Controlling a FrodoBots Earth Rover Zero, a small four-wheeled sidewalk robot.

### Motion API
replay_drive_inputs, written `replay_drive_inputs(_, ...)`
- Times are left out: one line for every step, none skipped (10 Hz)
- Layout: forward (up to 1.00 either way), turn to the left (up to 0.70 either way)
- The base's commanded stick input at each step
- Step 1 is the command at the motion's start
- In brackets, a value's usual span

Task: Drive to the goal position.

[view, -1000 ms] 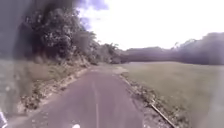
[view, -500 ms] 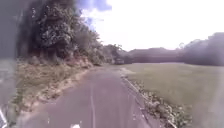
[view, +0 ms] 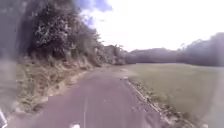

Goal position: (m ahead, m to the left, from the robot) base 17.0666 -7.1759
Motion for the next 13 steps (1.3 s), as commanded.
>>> replay_drive_inputs(1.0, 0.0)
replay_drive_inputs(1.0, 0.0)
replay_drive_inputs(1.0, 0.0)
replay_drive_inputs(1.0, 0.37)
replay_drive_inputs(1.0, 0.38)
replay_drive_inputs(1.0, 0.4)
replay_drive_inputs(1.0, 0.23)
replay_drive_inputs(1.0, 0.05)
replay_drive_inputs(1.0, 0.0)
replay_drive_inputs(1.0, 0.0)
replay_drive_inputs(1.0, 0.0)
replay_drive_inputs(1.0, 0.0)
replay_drive_inputs(1.0, 0.0)
